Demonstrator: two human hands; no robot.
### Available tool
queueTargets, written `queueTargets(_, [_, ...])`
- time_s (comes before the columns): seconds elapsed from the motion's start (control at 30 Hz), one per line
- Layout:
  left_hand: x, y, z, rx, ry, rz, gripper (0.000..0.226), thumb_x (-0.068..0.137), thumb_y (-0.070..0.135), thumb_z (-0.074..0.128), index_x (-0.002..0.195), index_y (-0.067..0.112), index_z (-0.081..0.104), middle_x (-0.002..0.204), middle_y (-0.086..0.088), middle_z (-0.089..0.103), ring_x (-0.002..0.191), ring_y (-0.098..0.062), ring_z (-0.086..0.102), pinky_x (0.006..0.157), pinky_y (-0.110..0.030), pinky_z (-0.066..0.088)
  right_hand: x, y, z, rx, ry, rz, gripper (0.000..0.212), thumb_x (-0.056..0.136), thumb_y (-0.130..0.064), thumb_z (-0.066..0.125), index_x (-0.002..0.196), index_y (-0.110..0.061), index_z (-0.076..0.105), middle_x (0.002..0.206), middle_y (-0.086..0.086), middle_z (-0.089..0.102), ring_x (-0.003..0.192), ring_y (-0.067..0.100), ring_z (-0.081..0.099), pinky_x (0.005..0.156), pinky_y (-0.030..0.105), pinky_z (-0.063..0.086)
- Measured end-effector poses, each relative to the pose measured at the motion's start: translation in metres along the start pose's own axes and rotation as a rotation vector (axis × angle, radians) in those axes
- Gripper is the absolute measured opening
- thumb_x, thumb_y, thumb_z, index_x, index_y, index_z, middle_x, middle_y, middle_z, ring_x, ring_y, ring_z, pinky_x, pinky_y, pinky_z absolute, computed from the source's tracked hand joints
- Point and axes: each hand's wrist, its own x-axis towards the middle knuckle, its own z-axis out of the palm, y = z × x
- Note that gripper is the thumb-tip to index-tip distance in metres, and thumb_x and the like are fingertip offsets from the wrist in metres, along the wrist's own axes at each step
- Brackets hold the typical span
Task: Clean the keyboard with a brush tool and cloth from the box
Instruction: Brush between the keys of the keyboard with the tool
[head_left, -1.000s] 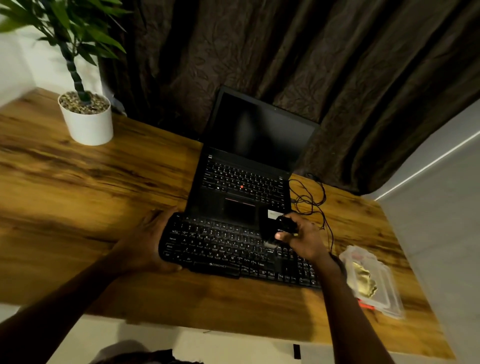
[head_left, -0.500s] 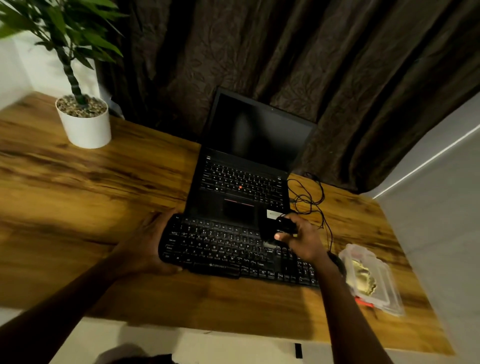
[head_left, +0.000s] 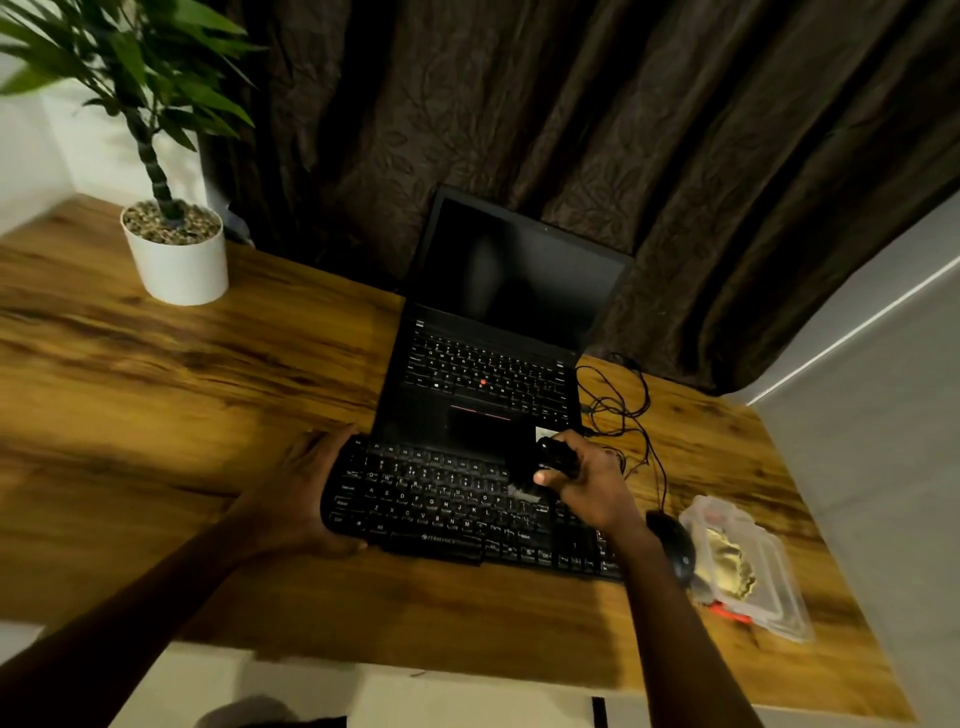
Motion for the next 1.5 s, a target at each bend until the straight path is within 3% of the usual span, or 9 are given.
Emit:
queueTargets(0.17, [-0.002,0.001,-0.001,-0.020,0.000,0.023,0.145,0.043,0.076,0.083,0.156,0.033,0.003,0.156,0.000,0.022,0.144,-0.024,0.024,0.112,-0.046,0.034,0.010,-0.021,0.030,0.026,-0.035,-0.035,0.034,0.082,-0.014,0.077,0.110,-0.024,0.060,0.100,-0.003,0.067,0.092,0.013,0.067,0.074,0.031,0.060])
queueTargets(0.3, [0.000,0.001,-0.001,-0.012,-0.020,0.017,0.145,0.044,0.077,0.081,0.156,0.033,-0.001,0.159,0.002,0.018,0.147,-0.023,0.016,0.114,-0.045,0.030,0.013,-0.031,0.035,0.049,-0.059,-0.073,0.032,0.082,-0.011,0.077,0.109,-0.018,0.062,0.098,-0.002,0.069,0.088,0.012,0.069,0.069,0.025,0.059])
queueTargets(0.43, [0.001,-0.004,0.002,-0.009,-0.029,0.002,0.146,0.044,0.081,0.078,0.155,0.036,-0.005,0.159,0.002,0.017,0.147,-0.022,0.013,0.115,-0.046,0.028,0.011,-0.026,0.018,-0.007,-0.038,-0.031,0.028,0.083,-0.009,0.076,0.105,-0.017,0.062,0.093,-0.002,0.068,0.075,0.001,0.066,0.056,0.012,0.050])
queueTargets(0.53, [0.000,-0.004,0.002,-0.010,-0.010,0.015,0.146,0.045,0.079,0.078,0.156,0.034,-0.004,0.159,0.003,0.019,0.147,-0.020,0.014,0.117,-0.044,0.029,0.011,-0.029,0.018,-0.055,-0.029,-0.021,0.030,0.083,-0.011,0.077,0.105,-0.022,0.061,0.095,-0.003,0.069,0.080,0.008,0.067,0.057,0.015,0.052])
queueTargets(0.73, [0.003,-0.010,0.004,0.022,-0.012,0.018,0.148,0.044,0.084,0.074,0.157,0.030,-0.006,0.159,0.002,0.022,0.147,-0.022,0.015,0.117,-0.042,0.031,0.021,-0.056,0.057,-0.065,-0.096,-0.096,0.034,0.083,-0.015,0.076,0.110,-0.027,0.060,0.101,-0.008,0.067,0.092,0.007,0.066,0.077,0.029,0.058])
queueTargets(1.03, [0.005,-0.010,0.003,0.004,-0.017,0.059,0.150,0.045,0.086,0.073,0.155,0.028,-0.012,0.159,0.003,0.018,0.148,-0.024,0.013,0.118,-0.047,0.028,0.020,-0.050,0.042,-0.045,-0.057,-0.019,0.031,0.083,-0.012,0.075,0.107,-0.025,0.060,0.099,-0.006,0.068,0.091,0.010,0.068,0.069,0.025,0.058])
queueTargets(1.27, [0.005,-0.012,0.006,0.008,0.009,0.124,0.149,0.049,0.082,0.074,0.156,0.023,-0.011,0.162,0.004,0.012,0.148,-0.023,0.009,0.122,-0.043,0.021,0.027,-0.075,0.081,-0.074,-0.052,-0.133,0.030,0.080,-0.016,0.079,0.102,-0.027,0.062,0.093,-0.010,0.068,0.084,0.003,0.067,0.072,0.024,0.058])
queueTargets(1.5, [0.003,-0.015,0.005,0.003,0.061,0.124,0.147,0.046,0.084,0.072,0.156,0.028,-0.009,0.161,0.005,0.017,0.148,-0.018,0.012,0.119,-0.040,0.028,0.032,-0.079,0.078,-0.049,-0.081,-0.105,0.031,0.081,-0.014,0.078,0.107,-0.024,0.063,0.095,-0.006,0.070,0.086,0.007,0.069,0.071,0.027,0.059])
